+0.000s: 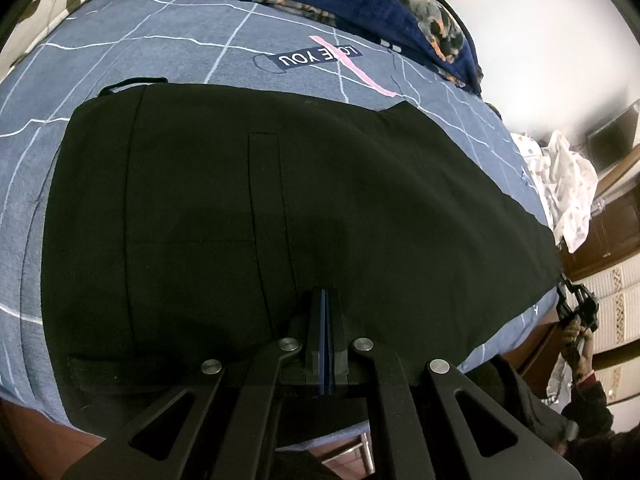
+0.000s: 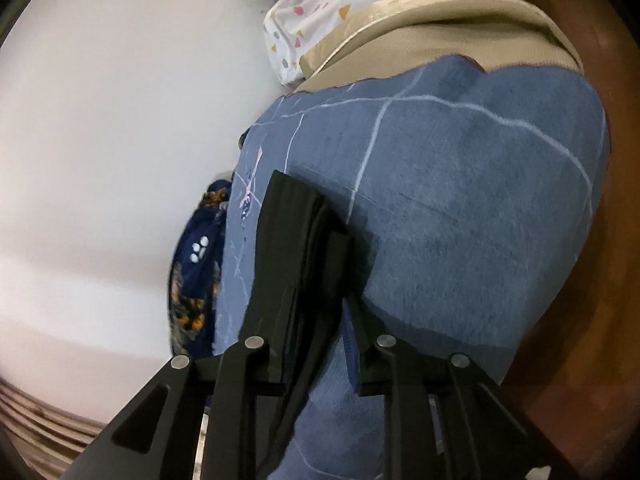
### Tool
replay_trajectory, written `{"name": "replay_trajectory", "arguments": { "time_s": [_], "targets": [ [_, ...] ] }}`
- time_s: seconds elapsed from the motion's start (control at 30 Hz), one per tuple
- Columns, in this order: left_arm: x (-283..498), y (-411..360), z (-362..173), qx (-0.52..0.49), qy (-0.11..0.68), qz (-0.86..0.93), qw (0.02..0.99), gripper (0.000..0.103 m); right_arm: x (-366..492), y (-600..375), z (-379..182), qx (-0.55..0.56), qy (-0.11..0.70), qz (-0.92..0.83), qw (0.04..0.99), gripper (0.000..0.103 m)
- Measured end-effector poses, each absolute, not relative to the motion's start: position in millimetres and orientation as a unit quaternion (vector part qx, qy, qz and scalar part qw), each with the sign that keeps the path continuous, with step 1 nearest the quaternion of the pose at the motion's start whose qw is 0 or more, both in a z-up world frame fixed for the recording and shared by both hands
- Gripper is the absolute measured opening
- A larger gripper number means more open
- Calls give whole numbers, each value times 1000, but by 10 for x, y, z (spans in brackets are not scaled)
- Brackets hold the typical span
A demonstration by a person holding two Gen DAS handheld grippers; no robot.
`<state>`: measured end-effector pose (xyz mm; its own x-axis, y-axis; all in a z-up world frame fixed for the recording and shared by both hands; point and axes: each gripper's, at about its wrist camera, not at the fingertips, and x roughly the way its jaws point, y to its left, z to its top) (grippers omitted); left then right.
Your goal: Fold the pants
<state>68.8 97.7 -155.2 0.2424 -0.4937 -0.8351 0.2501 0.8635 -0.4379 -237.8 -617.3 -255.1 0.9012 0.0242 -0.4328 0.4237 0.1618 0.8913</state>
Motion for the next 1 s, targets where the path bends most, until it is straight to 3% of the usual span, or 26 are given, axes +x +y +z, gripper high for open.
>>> {"name": "replay_trajectory", "arguments": {
  "time_s": [0.17,0.3,0.47,0.6,0.93,0.97,1.0],
  "targets": [
    [684,974,-1551,-107,568,-238,781,2,-2646,-6187,-2820,704,95,-114,695,17],
    [683,972,-1553,-107,568,-238,781,2,-2725,-6243,-2914,725,92,-126,671,2],
    [680,971,-1555,-110,567,-238,781,2,-2623,-6307,-2788,703,129,-141,685,4],
    [678,965,-1553,-109,569,-237,780,2,-2536,-6322,-2714,695,129,-130,695,22],
    [691,956,-1547,-108,569,-237,780,2,-2265,-6342,-2597,661,168,-140,718,17],
    [688,952,-1545,-107,569,-237,780,2,-2250,-6331,-2566,647,181,-151,725,7],
    [693,958,-1549,-107,569,-237,780,2,-2228,-6324,-2533,631,199,-165,732,5]
  ]
}}
